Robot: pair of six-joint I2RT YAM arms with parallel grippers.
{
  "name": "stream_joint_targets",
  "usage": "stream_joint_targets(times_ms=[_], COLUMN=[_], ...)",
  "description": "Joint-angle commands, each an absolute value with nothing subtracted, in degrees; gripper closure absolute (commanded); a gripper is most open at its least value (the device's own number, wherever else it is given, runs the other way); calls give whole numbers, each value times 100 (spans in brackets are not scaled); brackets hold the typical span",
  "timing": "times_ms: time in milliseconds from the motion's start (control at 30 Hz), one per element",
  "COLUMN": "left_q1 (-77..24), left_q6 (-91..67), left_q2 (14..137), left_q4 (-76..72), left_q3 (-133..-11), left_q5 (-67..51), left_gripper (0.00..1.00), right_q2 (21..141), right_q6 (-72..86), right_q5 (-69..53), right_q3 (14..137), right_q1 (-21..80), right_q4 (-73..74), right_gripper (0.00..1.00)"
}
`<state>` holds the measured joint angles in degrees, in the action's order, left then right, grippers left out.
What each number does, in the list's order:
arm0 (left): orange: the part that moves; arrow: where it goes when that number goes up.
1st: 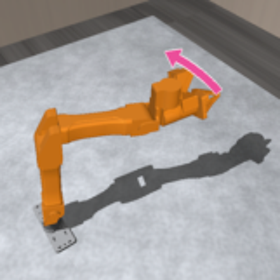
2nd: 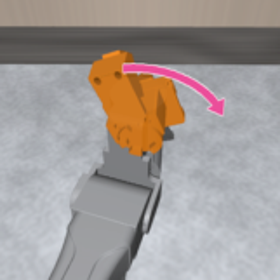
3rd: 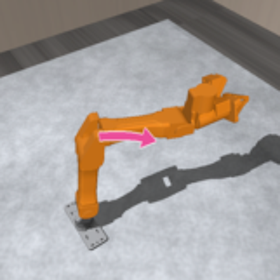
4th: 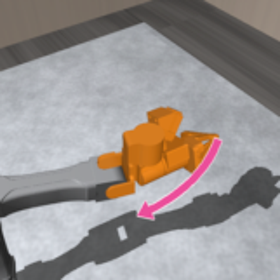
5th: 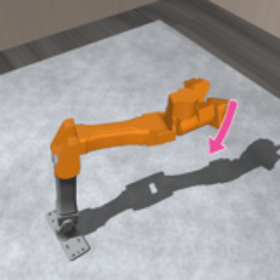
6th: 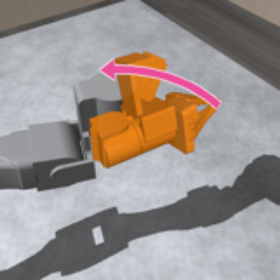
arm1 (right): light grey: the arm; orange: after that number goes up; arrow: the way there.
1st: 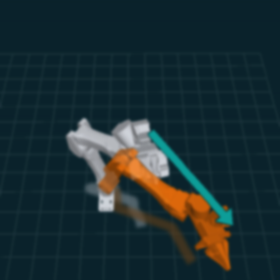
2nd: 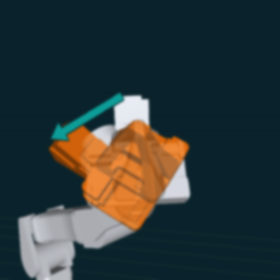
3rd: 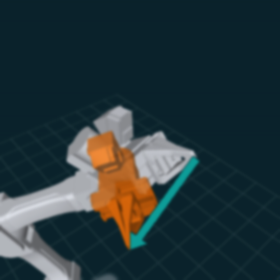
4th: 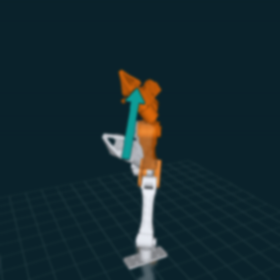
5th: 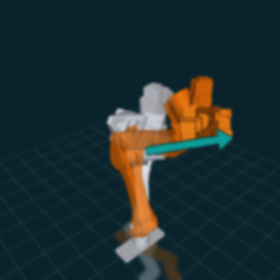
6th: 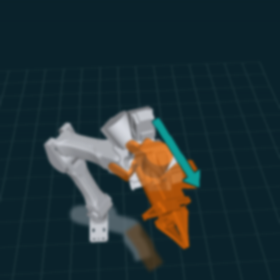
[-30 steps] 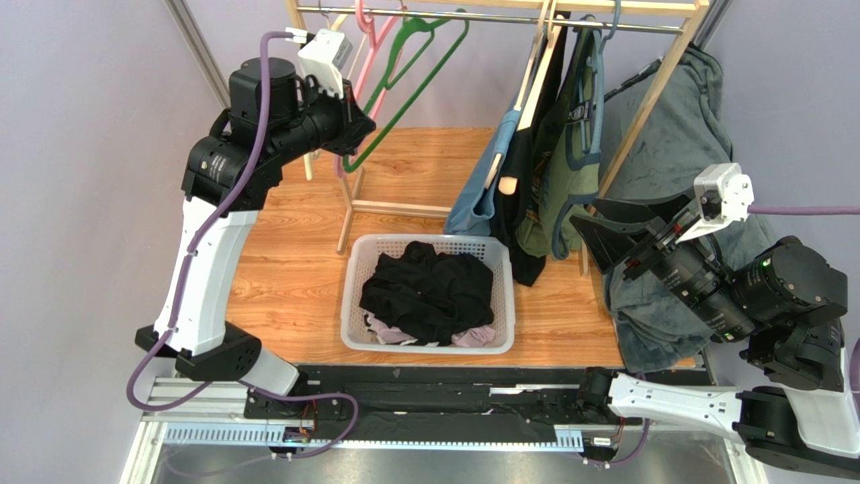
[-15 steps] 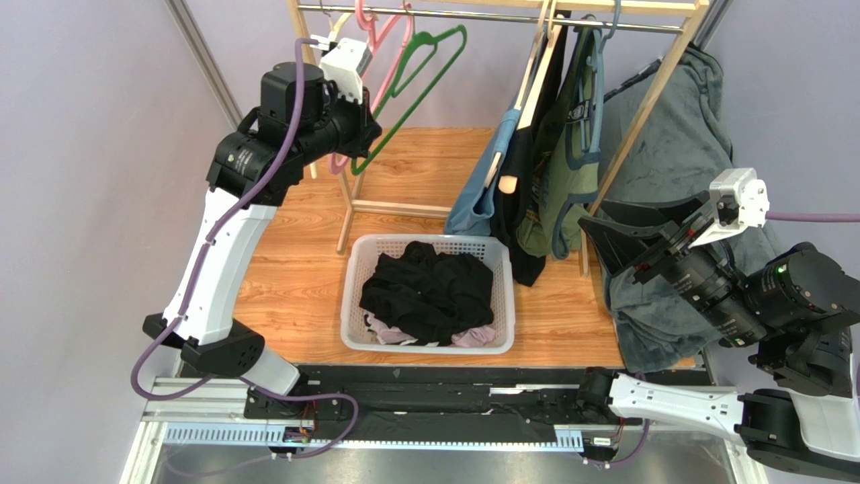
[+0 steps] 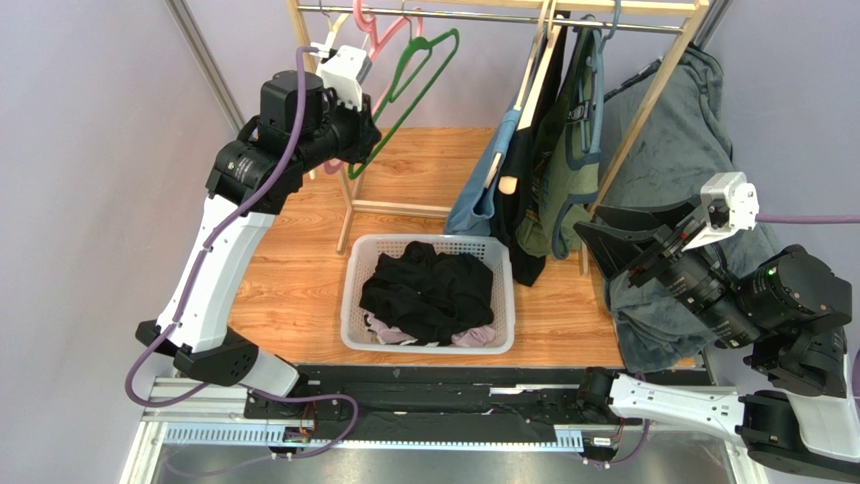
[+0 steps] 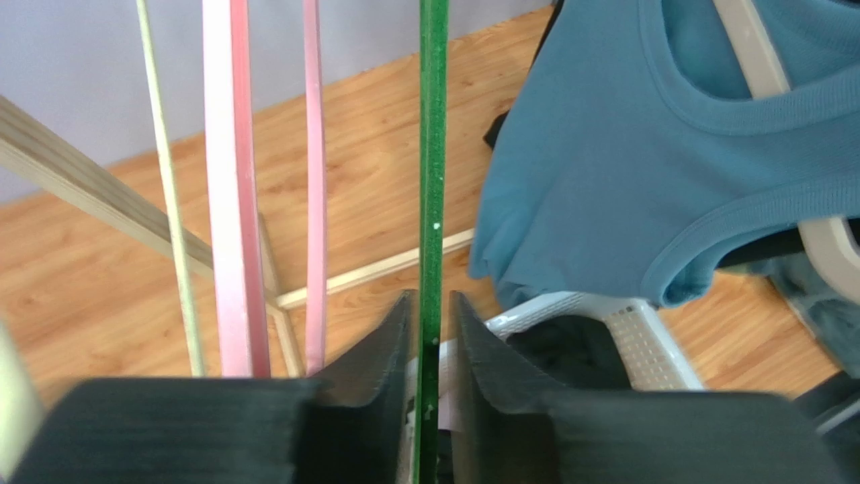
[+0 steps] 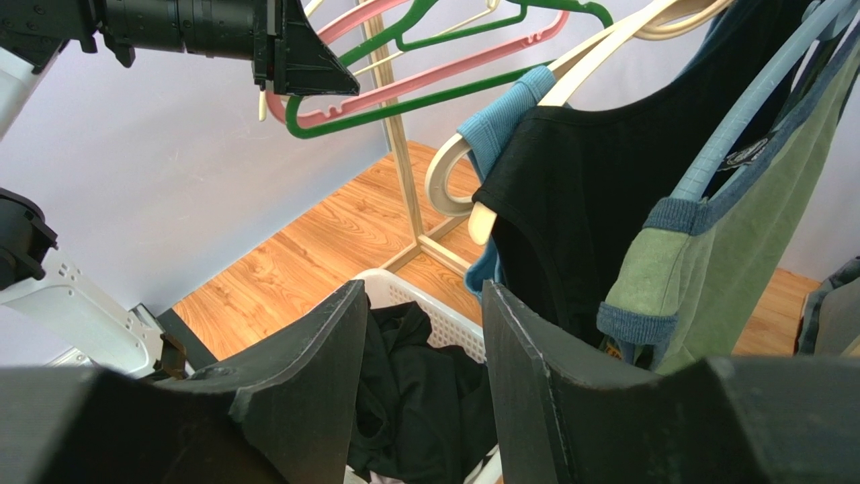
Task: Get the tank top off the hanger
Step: Place the hanger at the clothesline.
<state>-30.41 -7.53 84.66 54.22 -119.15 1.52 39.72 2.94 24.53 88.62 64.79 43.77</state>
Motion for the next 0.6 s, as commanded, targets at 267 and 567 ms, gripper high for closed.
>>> stream_joint_targets(times_ms=[267,567], left_q1=[-3059,-3059], left_q6=[-133,535], left_q2=[7559,6715], left_q4=[5124,5440], left_q3=[-12190,-12032], left_q5=[-1255,-2874], left_gripper=[5,4], right_q2=[5753,7593], right_q6=[97,342], right_q5=[3268,4174], right_q3=[9868,11196], right_q1=[6486,6162], right_q4=[3735,3349], right_gripper=[36,21])
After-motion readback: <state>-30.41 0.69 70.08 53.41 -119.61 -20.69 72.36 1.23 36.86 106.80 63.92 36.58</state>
